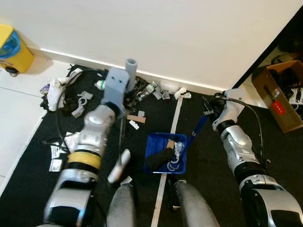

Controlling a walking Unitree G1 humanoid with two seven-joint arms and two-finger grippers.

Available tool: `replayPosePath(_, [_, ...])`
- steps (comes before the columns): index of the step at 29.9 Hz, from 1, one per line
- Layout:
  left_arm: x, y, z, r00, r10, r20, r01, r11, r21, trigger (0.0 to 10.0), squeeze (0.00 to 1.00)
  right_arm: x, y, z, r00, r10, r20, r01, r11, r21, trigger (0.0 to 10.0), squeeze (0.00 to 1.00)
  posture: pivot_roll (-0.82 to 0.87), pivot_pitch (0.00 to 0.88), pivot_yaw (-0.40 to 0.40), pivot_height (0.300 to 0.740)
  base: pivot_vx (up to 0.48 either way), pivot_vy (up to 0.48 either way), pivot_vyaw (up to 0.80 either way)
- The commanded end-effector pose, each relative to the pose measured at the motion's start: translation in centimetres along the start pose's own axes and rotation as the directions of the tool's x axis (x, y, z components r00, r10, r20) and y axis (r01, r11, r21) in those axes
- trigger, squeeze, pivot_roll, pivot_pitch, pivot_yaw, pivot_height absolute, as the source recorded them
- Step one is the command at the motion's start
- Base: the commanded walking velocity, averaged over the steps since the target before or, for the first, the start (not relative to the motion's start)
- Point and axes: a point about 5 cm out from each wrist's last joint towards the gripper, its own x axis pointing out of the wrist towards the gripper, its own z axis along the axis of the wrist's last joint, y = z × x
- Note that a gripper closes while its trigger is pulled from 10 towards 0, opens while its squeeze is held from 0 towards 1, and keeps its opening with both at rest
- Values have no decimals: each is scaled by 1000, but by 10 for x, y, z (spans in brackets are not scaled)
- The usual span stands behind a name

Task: Sweep floor

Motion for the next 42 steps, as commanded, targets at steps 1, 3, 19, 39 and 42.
replayPosePath(1, [4,-11,-6,1000,10,-2,-10,1000,-14,10000,0,-13,9,-32,992,6,-129,6,996,89,10000,0,3,215,-23,740,0,0,0])
replayPosePath(3, [8,-18,-6,1000,31,3,-31,999,-31,10000,0,-13,9,-32,992,6,-128,5,996,89,10000,0,0,216,-22,740,0,0,0])
replayPosePath(19, [42,-56,44,982,81,169,-49,981,-189,10000,0,-15,9,-34,992,1,-125,11,996,91,10000,0,-9,227,-6,740,0,0,0])
replayPosePath(39, [27,-1,86,949,-69,307,46,996,81,10000,0,-12,1,-28,993,-37,-108,48,994,102,10000,0,-2,191,4,740,0,0,0])
replayPosePath(42, [16,23,89,952,-31,305,-5,993,117,10000,0,-12,1,-28,993,-41,-107,53,993,109,10000,0,5,184,1,740,0,0,0])
